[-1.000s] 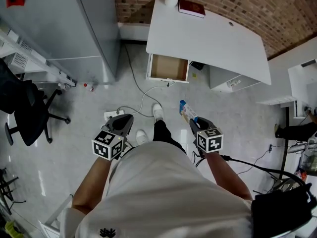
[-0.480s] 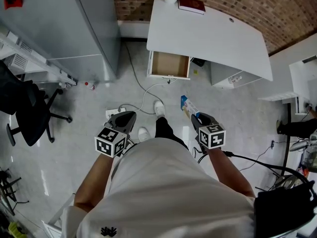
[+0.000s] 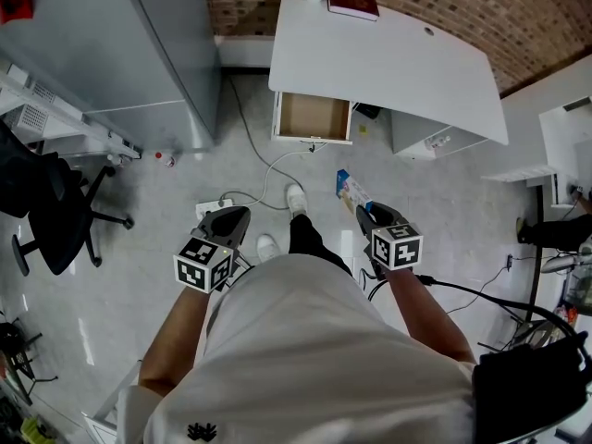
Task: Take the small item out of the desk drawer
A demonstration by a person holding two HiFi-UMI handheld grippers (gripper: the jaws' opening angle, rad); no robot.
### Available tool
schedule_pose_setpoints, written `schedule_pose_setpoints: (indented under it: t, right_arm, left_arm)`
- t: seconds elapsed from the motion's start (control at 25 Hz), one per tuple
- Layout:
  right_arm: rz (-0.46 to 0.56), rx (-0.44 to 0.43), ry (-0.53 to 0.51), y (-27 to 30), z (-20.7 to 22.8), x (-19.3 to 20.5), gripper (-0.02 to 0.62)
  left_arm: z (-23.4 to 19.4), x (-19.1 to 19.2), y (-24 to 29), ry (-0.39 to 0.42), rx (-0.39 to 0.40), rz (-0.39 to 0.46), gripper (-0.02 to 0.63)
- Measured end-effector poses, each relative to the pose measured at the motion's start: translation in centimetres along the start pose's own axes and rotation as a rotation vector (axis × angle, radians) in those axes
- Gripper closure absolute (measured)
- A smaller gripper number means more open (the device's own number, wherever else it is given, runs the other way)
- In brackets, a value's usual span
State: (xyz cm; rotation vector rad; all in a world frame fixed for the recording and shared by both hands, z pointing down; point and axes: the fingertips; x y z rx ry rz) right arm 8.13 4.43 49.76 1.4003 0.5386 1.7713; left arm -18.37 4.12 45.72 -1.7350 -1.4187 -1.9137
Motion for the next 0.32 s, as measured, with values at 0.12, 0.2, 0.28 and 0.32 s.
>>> schedule_pose_setpoints:
  t: [0.12,0.2,0.28,0.32]
  right_arm:
    - [-0.001,-0.005,0.005,0.35,0.14,-0.13,0.485]
    - [0.001,-0.001,0.010,0.50,0.29,-0.28,0.485]
    - [0.003,0.010,0.015,0.57,0.64,-0.45,0.485]
    - [0.005,0.017,0.018,0.60,0.83,-0.53,0.485]
  left_arm:
    - [-0.11,0.10,0.23,-0.001,0.000,-0.005,0.583]
    - [-0.17,0.23,0.33,-0.002,0.002,-0.008,0.583]
    - [-0.19,0.37,0.49,-0.002,0.004,-0.010,0.583]
    - [-0.21,0.43,0.58,-0.002,0.004,-0.010,0.583]
Point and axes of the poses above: the fingertips, and each gripper's own axes: y forward along the fingers, z to its right, x out of its underside, and after that the axes turned 13 degrees about y, right-handed
